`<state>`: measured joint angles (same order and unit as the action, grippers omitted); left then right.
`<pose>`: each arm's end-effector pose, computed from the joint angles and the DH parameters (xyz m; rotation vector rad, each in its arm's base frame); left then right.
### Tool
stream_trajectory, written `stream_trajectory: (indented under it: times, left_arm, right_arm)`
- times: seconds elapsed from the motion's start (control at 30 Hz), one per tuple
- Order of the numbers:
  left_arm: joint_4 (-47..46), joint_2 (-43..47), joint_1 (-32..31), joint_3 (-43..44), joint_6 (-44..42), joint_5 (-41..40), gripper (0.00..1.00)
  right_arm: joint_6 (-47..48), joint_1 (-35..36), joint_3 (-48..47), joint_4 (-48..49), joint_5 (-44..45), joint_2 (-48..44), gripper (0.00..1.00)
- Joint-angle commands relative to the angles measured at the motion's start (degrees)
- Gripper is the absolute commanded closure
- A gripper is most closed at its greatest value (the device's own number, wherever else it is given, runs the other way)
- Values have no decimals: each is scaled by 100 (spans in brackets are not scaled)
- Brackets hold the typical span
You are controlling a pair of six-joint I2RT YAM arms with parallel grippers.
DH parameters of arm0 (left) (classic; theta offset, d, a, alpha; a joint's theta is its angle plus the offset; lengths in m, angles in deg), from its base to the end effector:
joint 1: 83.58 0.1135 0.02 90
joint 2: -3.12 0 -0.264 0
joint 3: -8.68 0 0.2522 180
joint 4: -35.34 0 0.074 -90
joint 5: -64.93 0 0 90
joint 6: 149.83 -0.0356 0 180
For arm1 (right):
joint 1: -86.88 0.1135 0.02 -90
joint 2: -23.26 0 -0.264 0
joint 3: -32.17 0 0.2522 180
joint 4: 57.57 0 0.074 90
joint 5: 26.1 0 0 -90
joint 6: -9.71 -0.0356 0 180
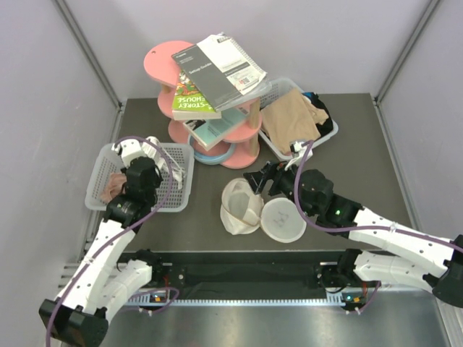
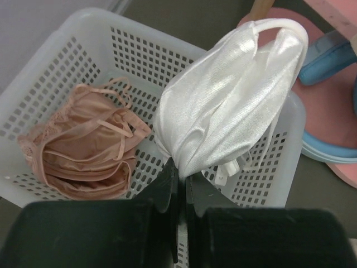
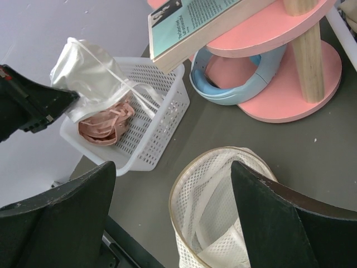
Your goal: Unzip the laundry bag and remove the bra
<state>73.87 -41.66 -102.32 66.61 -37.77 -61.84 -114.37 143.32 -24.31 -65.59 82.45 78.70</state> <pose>0.1686 -0.0347 0.3129 -0.4504 1.8716 0.1716 0.1362 0.1849 0.3224 -0.0913 1.7681 0.9001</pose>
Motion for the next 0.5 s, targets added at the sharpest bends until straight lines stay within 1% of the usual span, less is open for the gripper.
stream_trajectory:
  times: [0.0, 0.03, 0.07, 0.1, 0.17, 0.2, 0.23, 0.3, 0.33, 0.43, 0.47]
  left_arm:
    - [-184, -84, 204, -4, 246, 856, 100]
    - [-166, -154, 213, -4, 272, 978, 100]
    - [-131, -181, 239, -13, 289, 1031, 98]
    - [-61, -207, 248, -13, 298, 1075, 78]
    - [-52, -234, 248, -56, 333, 1250, 48]
    - [-43, -225, 248, -74, 351, 1313, 28]
    - [-34, -216, 248, -92, 386, 1357, 20]
    - [-26, -207, 248, -83, 395, 1506, 13]
    - [-17, -198, 257, -57, 395, 1550, 7]
    - [-8, -163, 257, 22, 378, 1761, 1]
    - [-8, -163, 248, 48, 369, 1822, 1]
  right_arm:
    - [7, -37, 71, 15, 0, -165, 16]
    - [-1, -46, 71, 6, -9, -174, 16]
    - [-2, -46, 71, -2, -9, -174, 16]
    - [7, -46, 62, 6, -9, -148, 16]
    - [7, -55, 45, -11, -18, -139, 16]
    - [7, -55, 44, -29, -18, -121, 16]
    - [7, -55, 36, -38, -26, -112, 16]
    - [7, -63, 36, -55, -27, -104, 16]
    - [7, -63, 44, -64, -26, -95, 16]
    - [-2, -107, 36, -152, -9, -77, 16]
    - [-2, -134, 36, -230, -9, -69, 16]
